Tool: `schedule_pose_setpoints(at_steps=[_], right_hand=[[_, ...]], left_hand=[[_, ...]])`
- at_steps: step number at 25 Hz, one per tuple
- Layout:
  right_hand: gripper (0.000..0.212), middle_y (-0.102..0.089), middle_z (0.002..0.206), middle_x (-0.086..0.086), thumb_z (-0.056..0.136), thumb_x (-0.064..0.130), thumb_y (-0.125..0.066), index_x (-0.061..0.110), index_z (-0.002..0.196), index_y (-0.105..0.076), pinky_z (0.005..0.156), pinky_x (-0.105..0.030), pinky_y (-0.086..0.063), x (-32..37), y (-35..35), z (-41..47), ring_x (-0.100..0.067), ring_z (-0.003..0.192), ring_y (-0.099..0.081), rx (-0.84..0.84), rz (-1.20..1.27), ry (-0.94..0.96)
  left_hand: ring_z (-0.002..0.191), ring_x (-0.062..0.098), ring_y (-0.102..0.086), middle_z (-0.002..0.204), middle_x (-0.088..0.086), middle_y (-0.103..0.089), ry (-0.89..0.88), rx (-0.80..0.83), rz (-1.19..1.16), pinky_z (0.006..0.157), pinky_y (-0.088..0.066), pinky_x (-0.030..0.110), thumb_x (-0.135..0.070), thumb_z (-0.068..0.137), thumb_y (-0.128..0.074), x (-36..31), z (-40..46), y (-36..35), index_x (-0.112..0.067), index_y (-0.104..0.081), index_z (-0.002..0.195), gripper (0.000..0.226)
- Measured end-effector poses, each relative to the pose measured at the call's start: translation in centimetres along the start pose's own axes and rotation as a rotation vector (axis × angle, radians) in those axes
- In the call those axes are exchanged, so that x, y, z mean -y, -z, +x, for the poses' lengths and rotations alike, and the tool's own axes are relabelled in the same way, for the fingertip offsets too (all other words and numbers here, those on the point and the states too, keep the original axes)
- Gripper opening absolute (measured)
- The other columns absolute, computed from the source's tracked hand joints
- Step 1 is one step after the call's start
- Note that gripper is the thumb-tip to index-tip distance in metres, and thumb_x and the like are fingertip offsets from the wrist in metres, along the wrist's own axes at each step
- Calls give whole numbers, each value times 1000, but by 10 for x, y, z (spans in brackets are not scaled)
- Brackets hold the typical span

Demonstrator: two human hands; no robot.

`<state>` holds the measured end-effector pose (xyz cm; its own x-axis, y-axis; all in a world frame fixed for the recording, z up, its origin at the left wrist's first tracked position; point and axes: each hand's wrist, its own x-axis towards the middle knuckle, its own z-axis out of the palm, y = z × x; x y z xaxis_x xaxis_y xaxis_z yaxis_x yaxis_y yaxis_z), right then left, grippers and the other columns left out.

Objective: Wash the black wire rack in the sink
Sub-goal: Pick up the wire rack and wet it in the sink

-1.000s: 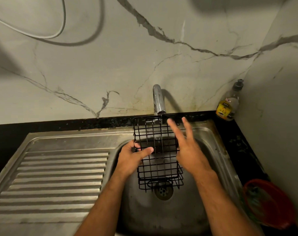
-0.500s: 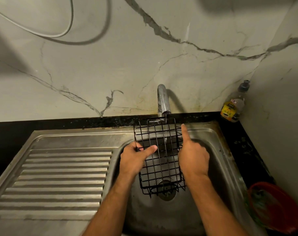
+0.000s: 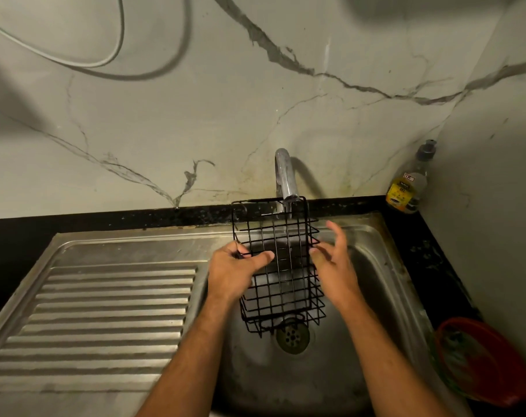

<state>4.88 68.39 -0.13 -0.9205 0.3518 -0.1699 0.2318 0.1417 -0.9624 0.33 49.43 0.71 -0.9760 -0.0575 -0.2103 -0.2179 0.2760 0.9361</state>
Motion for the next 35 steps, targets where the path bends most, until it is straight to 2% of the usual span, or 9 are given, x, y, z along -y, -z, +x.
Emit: schedule_pose_setpoints(at_steps=[4,11,14,17,19,22,25,30,35], right_hand=[[62,-43,149,9,91,41,-68,45,145,-38,98,-32,-36,2,-4,0,-14,132,-44,83,-89,6],[39,-63,105,19,81,34,-79,36,113,-57,67,-8,-40,-4,-16,-8,9,86,-58,77,-260,107],[32,-70,107,15,82,44,-76,35,110,-65,87,-22,-47,-10,-21,-10,-6,107,-64,14,159,-63],[67,-54,132,17,80,73,-57,34,136,-52,107,-36,-33,-8,-26,-11,-7,125,-46,-63,453,-214],[97,-50,145,2,65,89,-56,34,144,-45,113,-47,-30,-4,-22,-7,-18,130,-47,-106,676,-340],[60,-69,119,-12,81,72,-59,26,120,-63,103,-56,-42,-3,-4,-1,-32,113,-62,-78,807,-485],[43,-68,117,-15,87,57,-62,26,118,-63,99,-57,-46,-12,3,-3,-35,109,-64,-56,740,-510],[96,-51,147,1,53,76,-76,45,140,-48,111,-53,-38,-7,-3,-1,-21,132,-50,-28,531,-326],[69,-31,159,5,88,59,-59,47,150,-29,111,-46,-32,17,-9,-6,-17,141,-37,5,233,-183]], left_hand=[[88,36,-73,76,2,-68,122,35,-73,77,-62,56,-45,57,-91,23,-7,-2,-28,-55,68,42],[87,12,-73,86,-9,-76,-42,65,11,91,-59,49,-27,72,-85,33,-8,-7,-25,-71,93,25],[104,6,-67,117,-11,-70,-209,44,142,96,-57,40,-28,74,-85,30,-9,-8,-38,-67,99,33],[123,4,-57,157,-14,-42,-262,66,273,106,-48,33,-33,73,-85,24,-6,-6,-39,-60,96,35],[136,-6,-40,164,-16,-29,-266,107,301,105,-37,9,-20,74,-86,22,-5,-4,-37,-64,100,37],[140,-9,-26,167,-18,-18,-325,183,390,92,-22,-10,-10,77,-86,22,-10,-4,-41,-67,116,53],[133,-11,-29,166,-23,-13,-312,235,433,98,-26,0,-14,79,-85,17,-13,-7,-40,-66,123,54],[135,-16,-30,161,-25,-26,-241,199,370,109,-29,17,-23,78,-87,19,-11,-4,-42,-67,103,37],[112,9,-67,113,-13,-72,-170,120,195,101,-55,42,-20,74,-89,31,-12,-2,-55,-67,97,47]])
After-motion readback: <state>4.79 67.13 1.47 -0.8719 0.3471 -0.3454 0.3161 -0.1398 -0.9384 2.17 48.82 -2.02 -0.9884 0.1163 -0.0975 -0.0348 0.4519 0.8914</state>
